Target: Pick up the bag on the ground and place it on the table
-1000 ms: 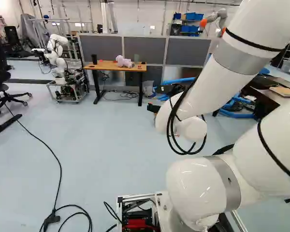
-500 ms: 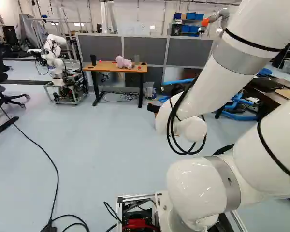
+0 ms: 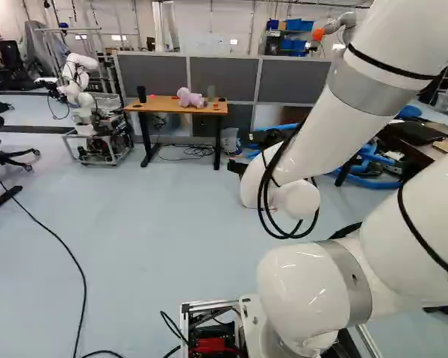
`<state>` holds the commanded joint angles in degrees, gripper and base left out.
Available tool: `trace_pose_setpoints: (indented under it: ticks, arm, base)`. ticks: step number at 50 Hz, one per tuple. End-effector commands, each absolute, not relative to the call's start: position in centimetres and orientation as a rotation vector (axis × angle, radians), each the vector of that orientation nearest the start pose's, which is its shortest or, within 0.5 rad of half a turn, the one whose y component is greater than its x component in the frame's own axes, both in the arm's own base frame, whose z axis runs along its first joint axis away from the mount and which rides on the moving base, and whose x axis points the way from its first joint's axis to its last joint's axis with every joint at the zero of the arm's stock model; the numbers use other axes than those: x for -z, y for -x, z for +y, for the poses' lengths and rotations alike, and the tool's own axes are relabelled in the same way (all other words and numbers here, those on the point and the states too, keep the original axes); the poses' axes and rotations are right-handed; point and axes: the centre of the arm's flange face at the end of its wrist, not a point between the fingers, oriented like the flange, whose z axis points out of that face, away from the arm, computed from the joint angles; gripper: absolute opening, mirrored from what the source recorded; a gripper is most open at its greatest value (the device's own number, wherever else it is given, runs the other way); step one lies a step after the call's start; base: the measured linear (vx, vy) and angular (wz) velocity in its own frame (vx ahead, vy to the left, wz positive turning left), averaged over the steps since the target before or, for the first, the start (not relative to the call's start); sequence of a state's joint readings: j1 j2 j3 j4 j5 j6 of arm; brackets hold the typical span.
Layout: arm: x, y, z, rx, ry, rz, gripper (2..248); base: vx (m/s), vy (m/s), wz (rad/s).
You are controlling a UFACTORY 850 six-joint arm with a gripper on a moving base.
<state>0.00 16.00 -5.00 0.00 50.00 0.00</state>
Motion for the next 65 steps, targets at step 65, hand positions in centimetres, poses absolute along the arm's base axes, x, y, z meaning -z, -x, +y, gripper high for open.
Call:
trace_pose_setpoints:
  ticks: [65]
  arm:
    - [-36.56, -27.03, 0.0, 1.824, 2.558, 0.0, 247]
  base:
    - [0.151, 0.016, -0.252]
